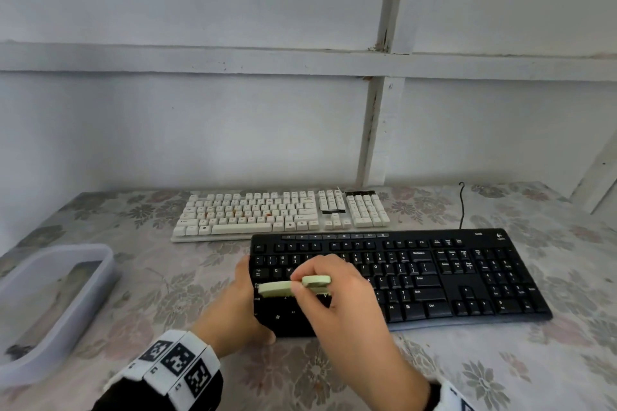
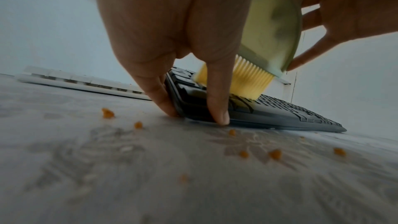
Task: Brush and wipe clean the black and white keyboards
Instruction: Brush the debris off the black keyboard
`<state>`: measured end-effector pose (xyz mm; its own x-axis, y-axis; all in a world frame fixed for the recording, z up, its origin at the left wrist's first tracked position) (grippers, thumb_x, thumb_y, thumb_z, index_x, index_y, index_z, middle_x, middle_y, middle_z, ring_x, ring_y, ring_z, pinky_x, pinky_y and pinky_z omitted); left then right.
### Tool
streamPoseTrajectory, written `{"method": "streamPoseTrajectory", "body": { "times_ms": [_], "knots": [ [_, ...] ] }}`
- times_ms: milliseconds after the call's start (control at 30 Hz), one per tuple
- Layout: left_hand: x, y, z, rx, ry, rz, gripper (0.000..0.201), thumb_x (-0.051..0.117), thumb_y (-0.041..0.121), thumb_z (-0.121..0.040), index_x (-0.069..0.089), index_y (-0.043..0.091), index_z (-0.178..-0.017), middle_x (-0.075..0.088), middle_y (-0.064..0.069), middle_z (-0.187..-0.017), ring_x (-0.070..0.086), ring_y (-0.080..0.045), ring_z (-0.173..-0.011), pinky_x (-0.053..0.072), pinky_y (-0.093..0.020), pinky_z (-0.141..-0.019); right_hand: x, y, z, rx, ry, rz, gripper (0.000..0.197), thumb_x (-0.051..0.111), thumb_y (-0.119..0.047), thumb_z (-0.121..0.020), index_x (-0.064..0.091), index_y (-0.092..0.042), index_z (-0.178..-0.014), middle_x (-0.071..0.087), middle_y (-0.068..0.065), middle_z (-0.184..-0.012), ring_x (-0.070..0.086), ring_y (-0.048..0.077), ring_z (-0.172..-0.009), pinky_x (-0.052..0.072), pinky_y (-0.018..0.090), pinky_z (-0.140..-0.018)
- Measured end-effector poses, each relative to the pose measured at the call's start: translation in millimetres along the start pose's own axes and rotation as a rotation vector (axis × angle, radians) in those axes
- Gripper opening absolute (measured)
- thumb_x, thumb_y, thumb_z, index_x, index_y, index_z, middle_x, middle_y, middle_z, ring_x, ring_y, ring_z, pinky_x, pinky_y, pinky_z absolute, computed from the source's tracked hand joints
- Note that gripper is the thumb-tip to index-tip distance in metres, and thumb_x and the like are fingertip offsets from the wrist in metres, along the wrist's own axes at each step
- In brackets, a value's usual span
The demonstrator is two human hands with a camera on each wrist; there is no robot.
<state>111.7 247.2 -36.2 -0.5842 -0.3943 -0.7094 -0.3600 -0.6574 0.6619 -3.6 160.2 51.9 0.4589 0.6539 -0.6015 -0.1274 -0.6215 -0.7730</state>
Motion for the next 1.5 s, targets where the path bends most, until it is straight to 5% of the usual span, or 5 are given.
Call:
{"method": "streamPoseTrajectory", "body": {
  "times_ms": [333, 567, 733, 867, 1500],
  "knots": [
    [1, -5, -2, -0.007, -0.006, 0.067, 0.116, 0.080, 0.005, -0.062, -0.002, 0.027, -0.141, 0.049, 0.017, -0.094, 0.050, 0.002, -0.080, 0.039, -0.011, -0.057, -23, 15, -3, -0.089, 0.062, -0.153, 0.011, 0.062, -0.024, -0.088, 0.061, -0.034, -0.087, 0.059, -0.018, -0.098, 0.052, 0.004, -0.086, 0.037, 0.019, -0.071],
    [2, -8, -3, -0.014, -0.019, 0.099, 0.115, 0.080, 0.005, -0.062, -0.001, 0.029, -0.141, 0.052, 0.015, -0.100, 0.053, -0.002, -0.086, 0.039, -0.012, -0.062, -60, 48, -4, 0.011, 0.222, -0.011, 0.027, 0.061, -0.022, -0.088, 0.054, -0.047, -0.088, 0.055, -0.026, -0.099, 0.050, 0.002, -0.075, 0.046, 0.045, -0.082],
    [3, -9, -3, -0.020, -0.022, 0.116, 0.117, 0.080, 0.003, -0.062, -0.003, 0.028, -0.141, 0.055, 0.013, -0.102, 0.054, -0.001, -0.087, 0.040, -0.012, -0.063, -57, 40, 0, -0.024, 0.140, -0.191, 0.017, 0.064, -0.020, -0.086, 0.061, -0.037, -0.087, 0.064, -0.013, -0.088, 0.054, 0.003, -0.077, 0.041, 0.024, -0.071],
    [2, -9, -2, -0.016, -0.018, 0.124, 0.115, 0.079, 0.002, -0.062, 0.000, 0.029, -0.140, 0.057, 0.010, -0.101, 0.056, -0.004, -0.087, 0.041, -0.013, -0.064, -52, 44, 4, -0.045, 0.128, -0.103, 0.023, 0.063, -0.020, -0.087, 0.057, -0.041, -0.093, 0.060, -0.019, -0.098, 0.055, 0.006, -0.090, 0.045, 0.027, -0.076],
    [5, -10, -2, -0.078, -0.024, 0.110, 0.119, 0.079, 0.003, -0.063, -0.006, 0.028, -0.142, 0.057, 0.008, -0.102, 0.057, -0.008, -0.085, 0.041, -0.015, -0.061, -140, 93, 24, 0.114, 0.368, -0.245, 0.021, 0.062, -0.002, -0.085, 0.065, -0.020, -0.073, 0.060, -0.009, -0.063, 0.040, 0.006, -0.042, 0.030, 0.013, -0.040]
  ]
}}
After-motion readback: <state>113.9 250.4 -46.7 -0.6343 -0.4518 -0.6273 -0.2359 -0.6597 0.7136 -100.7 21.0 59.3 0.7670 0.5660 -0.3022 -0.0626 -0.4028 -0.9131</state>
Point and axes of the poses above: each hand's wrist, its own z-axis away from the middle knuckle, its own x-axis out of the palm, y = z × x, the point moved 9 cm from there along -z, towards the middle knuckle
